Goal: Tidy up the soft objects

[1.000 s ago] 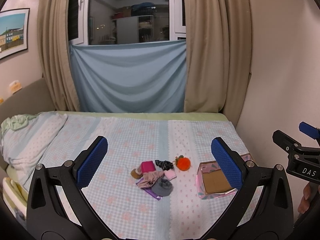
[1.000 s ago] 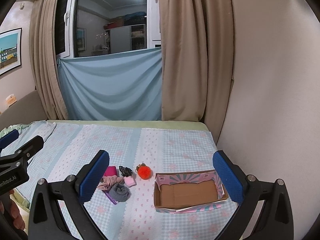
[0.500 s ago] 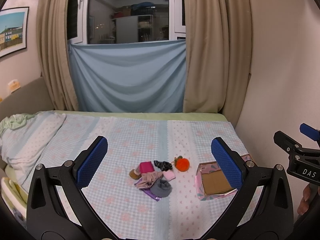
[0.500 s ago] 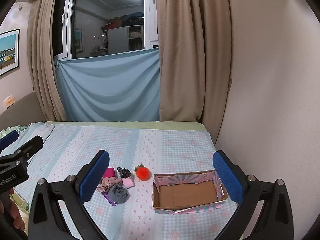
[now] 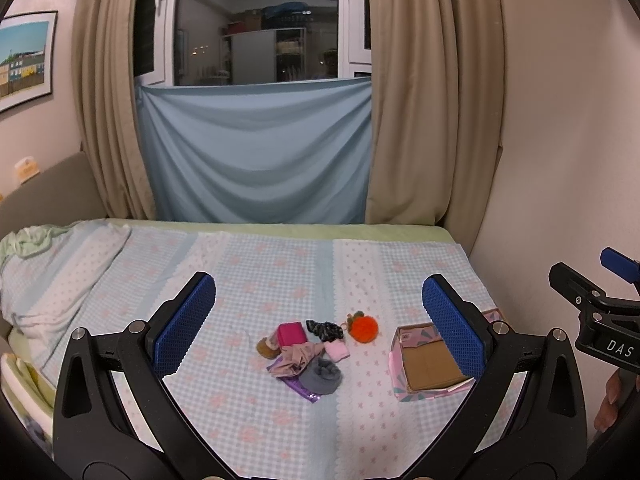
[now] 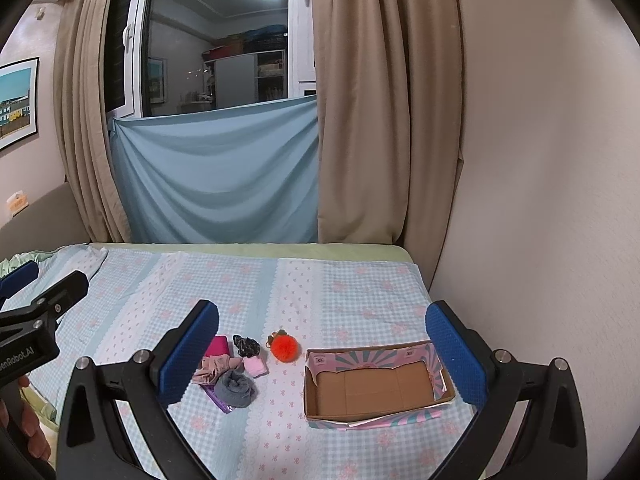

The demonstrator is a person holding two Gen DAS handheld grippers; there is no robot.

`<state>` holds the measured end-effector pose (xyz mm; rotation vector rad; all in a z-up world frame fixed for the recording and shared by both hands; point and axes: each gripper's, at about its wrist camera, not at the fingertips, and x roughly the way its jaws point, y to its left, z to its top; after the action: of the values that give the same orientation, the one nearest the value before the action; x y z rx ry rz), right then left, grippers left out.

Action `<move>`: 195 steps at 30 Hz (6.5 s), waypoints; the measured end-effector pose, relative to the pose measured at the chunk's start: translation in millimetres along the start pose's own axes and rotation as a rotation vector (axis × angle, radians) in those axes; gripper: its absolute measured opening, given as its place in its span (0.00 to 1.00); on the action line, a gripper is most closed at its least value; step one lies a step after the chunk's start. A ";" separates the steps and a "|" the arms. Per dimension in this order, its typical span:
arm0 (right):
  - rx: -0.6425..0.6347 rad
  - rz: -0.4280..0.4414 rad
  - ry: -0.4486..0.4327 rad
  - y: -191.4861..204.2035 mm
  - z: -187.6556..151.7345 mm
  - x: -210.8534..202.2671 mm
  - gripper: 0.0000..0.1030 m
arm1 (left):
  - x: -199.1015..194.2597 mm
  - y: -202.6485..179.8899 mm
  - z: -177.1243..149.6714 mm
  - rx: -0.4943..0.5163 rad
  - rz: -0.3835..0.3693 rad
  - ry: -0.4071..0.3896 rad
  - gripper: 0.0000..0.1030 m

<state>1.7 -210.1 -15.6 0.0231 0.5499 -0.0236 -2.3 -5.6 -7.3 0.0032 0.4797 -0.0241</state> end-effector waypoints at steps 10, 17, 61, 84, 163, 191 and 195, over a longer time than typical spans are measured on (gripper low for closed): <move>-0.002 0.000 0.002 1.2 -0.5 0.6 1.00 | 9.5 -5.8 -3.0 -0.003 0.000 0.005 0.99; -0.001 -0.001 0.005 2.5 -2.3 0.9 1.00 | 12.2 -8.6 -5.9 -0.010 -0.002 0.010 0.99; -0.135 0.256 0.519 160.3 -240.6 336.2 1.00 | 447.5 101.4 -252.0 -0.186 -0.291 0.770 0.90; -0.079 0.364 0.587 169.5 -267.5 410.8 0.39 | 480.0 92.1 -282.4 -0.242 -0.286 0.815 0.26; 0.113 0.016 0.681 -195.5 -124.6 311.5 0.37 | 373.9 -265.6 -183.7 0.092 -0.229 0.781 0.20; 0.190 0.063 0.802 -217.5 -163.9 357.5 1.00 | 405.8 -280.6 -239.3 0.216 -0.225 0.921 0.99; 0.172 0.043 0.773 -217.8 -150.9 344.7 1.00 | 393.6 -278.8 -223.8 0.196 -0.234 0.893 0.99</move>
<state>210.5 -429.1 -327.8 0.2188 1.3193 -0.0194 236.8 -291.3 -386.8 0.1552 1.3669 -0.3088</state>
